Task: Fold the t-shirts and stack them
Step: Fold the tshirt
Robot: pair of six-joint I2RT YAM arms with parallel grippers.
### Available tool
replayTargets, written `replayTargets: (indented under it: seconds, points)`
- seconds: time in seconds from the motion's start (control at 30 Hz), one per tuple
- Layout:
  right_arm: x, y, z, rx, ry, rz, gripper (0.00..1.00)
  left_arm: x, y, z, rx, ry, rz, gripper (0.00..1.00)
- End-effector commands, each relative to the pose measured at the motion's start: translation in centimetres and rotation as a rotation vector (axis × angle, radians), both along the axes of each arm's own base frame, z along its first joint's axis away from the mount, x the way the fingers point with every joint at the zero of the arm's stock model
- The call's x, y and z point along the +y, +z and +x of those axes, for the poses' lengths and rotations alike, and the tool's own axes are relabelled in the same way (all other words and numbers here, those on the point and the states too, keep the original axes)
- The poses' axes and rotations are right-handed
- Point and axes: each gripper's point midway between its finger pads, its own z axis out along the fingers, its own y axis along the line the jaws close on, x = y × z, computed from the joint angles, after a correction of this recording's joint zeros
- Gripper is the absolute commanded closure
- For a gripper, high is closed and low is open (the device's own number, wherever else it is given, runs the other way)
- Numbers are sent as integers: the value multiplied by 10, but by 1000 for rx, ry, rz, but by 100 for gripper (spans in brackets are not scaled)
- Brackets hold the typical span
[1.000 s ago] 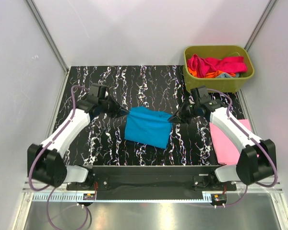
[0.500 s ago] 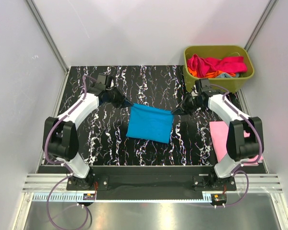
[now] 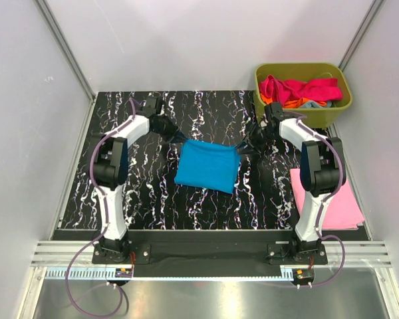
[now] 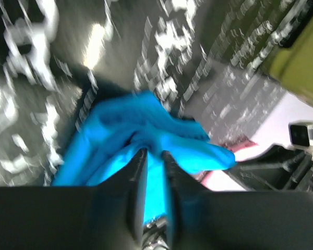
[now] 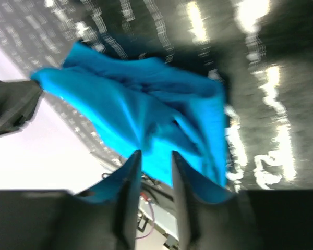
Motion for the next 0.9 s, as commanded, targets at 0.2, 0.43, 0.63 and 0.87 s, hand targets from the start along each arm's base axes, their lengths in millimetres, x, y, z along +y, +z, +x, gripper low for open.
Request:
replayTargets:
  seconds: [0.2, 0.43, 0.63, 0.87]
  points:
    - [-36, 23, 13, -180, 77, -197, 47, 19, 64, 30, -226, -112, 99, 36]
    - [0, 52, -8, -274, 180, -38, 44, 8, 87, -14, -293, -203, 92, 49]
    - [69, 51, -14, -256, 235, 227, 57, -41, 64, -60, -282, -284, -59, 69]
    - [85, 13, -55, -164, 285, 316, 80, -34, 16, -99, -206, -311, -29, 74]
